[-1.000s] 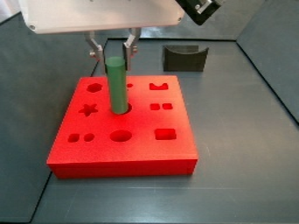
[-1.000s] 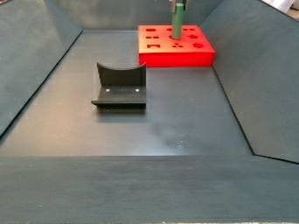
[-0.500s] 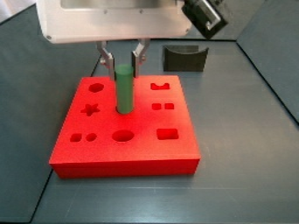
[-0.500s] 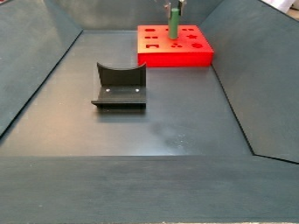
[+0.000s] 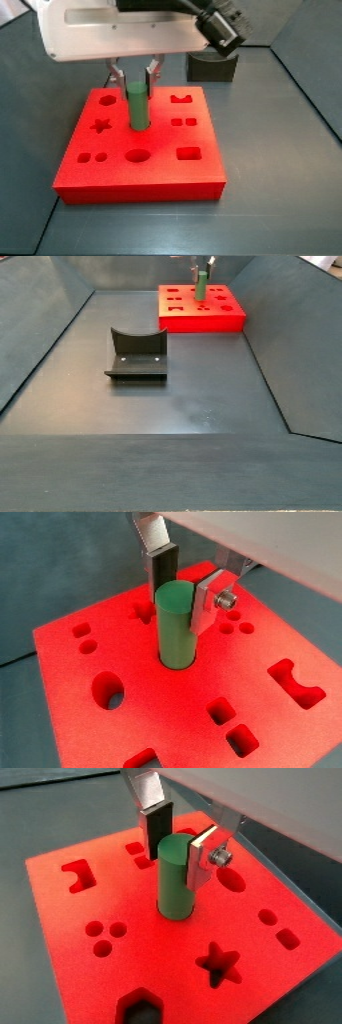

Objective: Pick up the round object. Move up. Move to above the board. Insert the round object.
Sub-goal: Insert the round object.

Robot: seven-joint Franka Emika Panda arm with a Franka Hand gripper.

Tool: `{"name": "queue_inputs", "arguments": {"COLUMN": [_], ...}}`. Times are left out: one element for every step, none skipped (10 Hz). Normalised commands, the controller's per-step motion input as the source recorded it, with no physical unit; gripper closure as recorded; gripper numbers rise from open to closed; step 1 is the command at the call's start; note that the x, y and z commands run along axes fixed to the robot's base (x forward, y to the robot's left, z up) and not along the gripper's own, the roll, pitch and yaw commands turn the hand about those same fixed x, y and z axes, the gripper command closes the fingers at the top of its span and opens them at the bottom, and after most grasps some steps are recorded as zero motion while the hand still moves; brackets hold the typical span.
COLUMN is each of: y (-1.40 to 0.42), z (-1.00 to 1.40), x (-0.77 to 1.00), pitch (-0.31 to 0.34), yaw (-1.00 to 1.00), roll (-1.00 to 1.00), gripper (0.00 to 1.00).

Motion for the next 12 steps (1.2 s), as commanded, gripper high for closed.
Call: {"name": "queue_inputs", "arguments": {"y": [-0.05, -0.02, -0.03, 0.0, 0.0, 0.0, 0.0, 0.01, 0.04, 0.02, 0.0, 0.0], "z": [-0.54, -0.63, -0.57, -0.52, -0.6, -0.85, -1.0, -1.0, -0.99, -0.99, -1.0, -1.0], "x": [0.0, 0.0, 0.0, 0.02, 0.02, 0.21, 0.41, 0.45, 0.51, 0.53, 0.53, 0.54], "pitch": [-0.181, -0.21, -0.256, -0.274, -0.249, -0.124, -0.069, -0.061, -0.044, -0.037, -0.037, -0.046], "yaw": [0.0, 0.02, 0.03, 0.05, 0.07, 0.12, 0.14, 0.15, 0.19, 0.17, 0.16, 0.15], "roll": [0.16, 0.21, 0.19, 0.19, 0.18, 0.13, 0.06, 0.07, 0.1, 0.1, 0.08, 0.05], "gripper": [1.0, 1.0, 1.0, 1.0, 1.0, 1.0, 1.0, 1.0, 1.0, 1.0, 1.0, 1.0]}}
